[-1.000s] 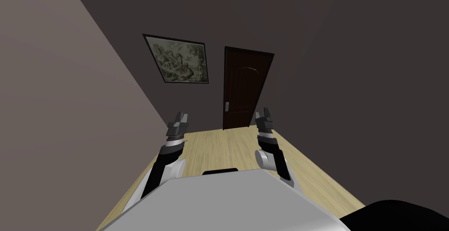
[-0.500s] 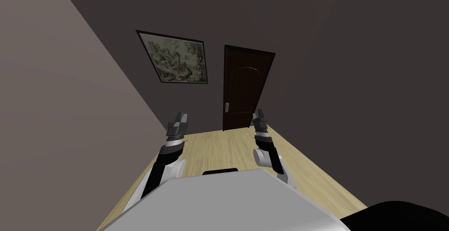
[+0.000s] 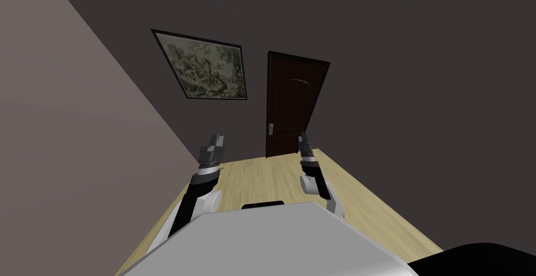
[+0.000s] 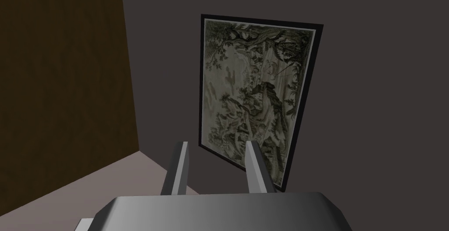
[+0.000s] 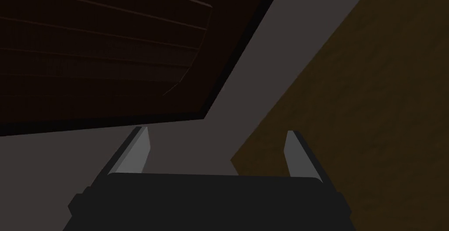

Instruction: Pull the door open

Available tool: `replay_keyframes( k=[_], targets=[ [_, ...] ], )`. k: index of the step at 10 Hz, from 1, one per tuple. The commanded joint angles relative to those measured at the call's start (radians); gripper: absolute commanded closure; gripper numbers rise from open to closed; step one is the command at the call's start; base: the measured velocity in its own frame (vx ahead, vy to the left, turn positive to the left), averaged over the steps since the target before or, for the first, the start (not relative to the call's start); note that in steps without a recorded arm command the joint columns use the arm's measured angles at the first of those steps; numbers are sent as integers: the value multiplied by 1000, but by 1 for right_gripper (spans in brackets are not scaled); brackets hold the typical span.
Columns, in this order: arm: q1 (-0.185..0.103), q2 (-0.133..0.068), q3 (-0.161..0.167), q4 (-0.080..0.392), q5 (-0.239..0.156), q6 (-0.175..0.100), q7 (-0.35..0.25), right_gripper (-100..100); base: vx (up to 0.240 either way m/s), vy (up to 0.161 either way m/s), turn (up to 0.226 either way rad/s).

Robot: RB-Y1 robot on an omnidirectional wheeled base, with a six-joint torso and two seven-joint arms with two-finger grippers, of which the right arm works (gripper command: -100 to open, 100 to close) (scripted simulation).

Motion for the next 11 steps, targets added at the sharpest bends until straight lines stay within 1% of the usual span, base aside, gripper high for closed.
replay_keyframes(
  k=[1, 7, 8, 11],
  targets=[
    [-18, -11, 1, 43, 18, -8, 23, -100, 108, 31, -28],
    [-102, -50, 3, 215, 91, -30, 114, -100, 98, 42, -39],
    [-102, -50, 3, 215, 91, -30, 114, -100, 65, 29, -17],
    [-147, -69, 4, 305, 130, -42, 162, -100, 74, 30, -38]
  ],
)
